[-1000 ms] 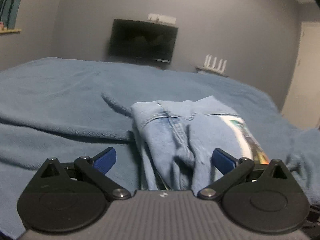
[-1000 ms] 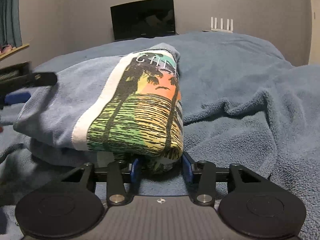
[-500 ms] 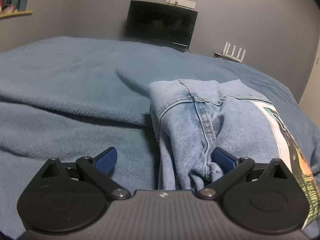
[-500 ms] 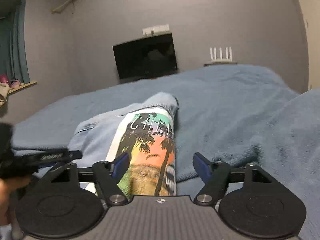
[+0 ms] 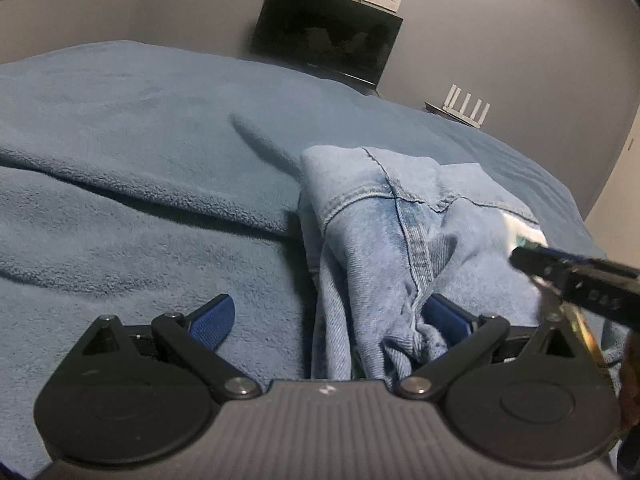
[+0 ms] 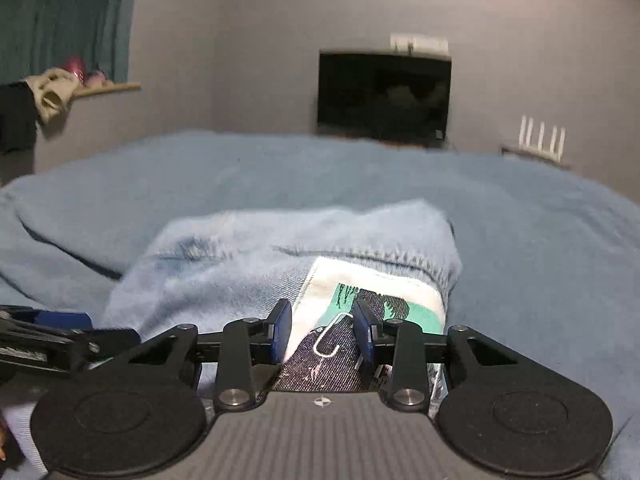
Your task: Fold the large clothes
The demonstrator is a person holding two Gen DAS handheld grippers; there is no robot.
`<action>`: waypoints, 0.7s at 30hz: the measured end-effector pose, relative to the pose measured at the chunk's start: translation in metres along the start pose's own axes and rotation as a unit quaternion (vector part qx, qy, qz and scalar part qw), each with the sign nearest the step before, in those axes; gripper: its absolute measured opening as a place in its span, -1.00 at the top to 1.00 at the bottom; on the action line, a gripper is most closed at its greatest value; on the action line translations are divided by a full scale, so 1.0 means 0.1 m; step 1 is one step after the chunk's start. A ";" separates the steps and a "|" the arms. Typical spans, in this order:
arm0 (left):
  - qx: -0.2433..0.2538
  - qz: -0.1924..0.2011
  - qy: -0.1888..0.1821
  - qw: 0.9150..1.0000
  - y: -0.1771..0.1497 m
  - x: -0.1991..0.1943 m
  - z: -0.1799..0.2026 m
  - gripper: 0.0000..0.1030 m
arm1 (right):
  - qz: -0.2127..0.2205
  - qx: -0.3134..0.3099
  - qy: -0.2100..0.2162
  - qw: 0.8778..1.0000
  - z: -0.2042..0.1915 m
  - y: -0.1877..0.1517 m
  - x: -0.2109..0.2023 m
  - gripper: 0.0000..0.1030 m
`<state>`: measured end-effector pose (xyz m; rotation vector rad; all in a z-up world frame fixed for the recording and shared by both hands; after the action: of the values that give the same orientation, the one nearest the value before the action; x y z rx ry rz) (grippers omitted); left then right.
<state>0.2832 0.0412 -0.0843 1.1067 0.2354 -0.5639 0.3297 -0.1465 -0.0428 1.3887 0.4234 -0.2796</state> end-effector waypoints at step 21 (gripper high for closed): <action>-0.008 -0.004 -0.009 1.000 -0.01 0.00 0.00 -1.00 | -0.023 0.035 -0.041 0.998 0.21 0.11 0.22 0.13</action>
<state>0.2829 0.0411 -0.0853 1.0860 0.2282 -0.5778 0.3568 -0.1637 -0.0403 1.4311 0.3810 -0.3920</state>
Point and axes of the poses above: each gripper's, at about its wrist camera, not at the fingertips, and x roughly the way its jaws point, z to its right, y to its top, the point moved 7 cm from there along x, roughly the way its jaws point, and after that the axes turned 15 degrees about -y, right-handed, at the moved point
